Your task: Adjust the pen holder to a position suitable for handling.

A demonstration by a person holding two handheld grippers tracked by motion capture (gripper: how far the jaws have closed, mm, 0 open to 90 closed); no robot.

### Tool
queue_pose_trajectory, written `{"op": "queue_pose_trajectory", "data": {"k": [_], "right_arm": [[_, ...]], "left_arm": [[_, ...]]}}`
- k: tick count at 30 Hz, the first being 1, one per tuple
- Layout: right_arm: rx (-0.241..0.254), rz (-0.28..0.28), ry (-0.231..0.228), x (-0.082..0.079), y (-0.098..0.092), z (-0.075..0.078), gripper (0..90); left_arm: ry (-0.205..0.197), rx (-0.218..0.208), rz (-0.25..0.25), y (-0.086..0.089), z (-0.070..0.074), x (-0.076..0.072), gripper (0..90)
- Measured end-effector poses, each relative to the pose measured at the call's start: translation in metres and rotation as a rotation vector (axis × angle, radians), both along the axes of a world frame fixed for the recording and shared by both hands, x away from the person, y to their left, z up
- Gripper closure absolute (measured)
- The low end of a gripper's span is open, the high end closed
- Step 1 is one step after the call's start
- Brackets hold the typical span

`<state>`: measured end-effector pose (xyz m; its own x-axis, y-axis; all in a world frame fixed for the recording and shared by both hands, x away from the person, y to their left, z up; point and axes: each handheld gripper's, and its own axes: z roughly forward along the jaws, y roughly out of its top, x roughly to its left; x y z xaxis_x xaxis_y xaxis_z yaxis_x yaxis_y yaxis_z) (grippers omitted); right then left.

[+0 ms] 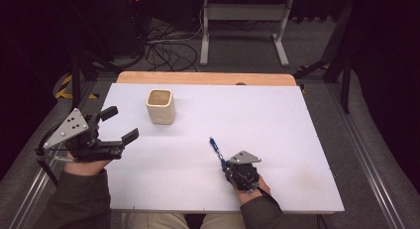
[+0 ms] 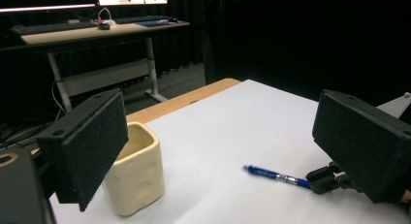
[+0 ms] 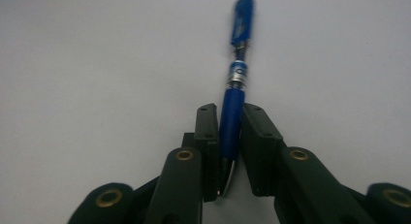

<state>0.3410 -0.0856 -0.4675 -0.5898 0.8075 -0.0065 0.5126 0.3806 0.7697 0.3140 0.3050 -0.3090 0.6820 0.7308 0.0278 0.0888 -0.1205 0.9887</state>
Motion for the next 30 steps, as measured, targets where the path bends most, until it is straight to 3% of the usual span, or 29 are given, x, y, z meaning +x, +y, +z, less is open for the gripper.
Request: {"op": "queue_pose_trajectory", "data": {"k": [6,15,23,30], "right_arm": [[-0.001,0.007,-0.012,0.002,0.000,0.002,80.7],[0.029,0.035,-0.089,-0.004,-0.002,0.014,80.8],[0.067,0.065,-0.141,-0.006,-0.005,0.028,80.8],[0.106,0.075,-0.146,-0.005,-0.011,0.041,80.8]], "left_arm": [[0.000,-0.005,-0.002,0.000,-0.001,0.001,7.1],[0.006,0.011,-0.012,-0.005,-0.004,0.002,8.0],[0.026,0.047,-0.031,-0.017,-0.013,0.009,8.2],[0.037,0.085,-0.058,-0.028,-0.022,0.014,8.3]]}}
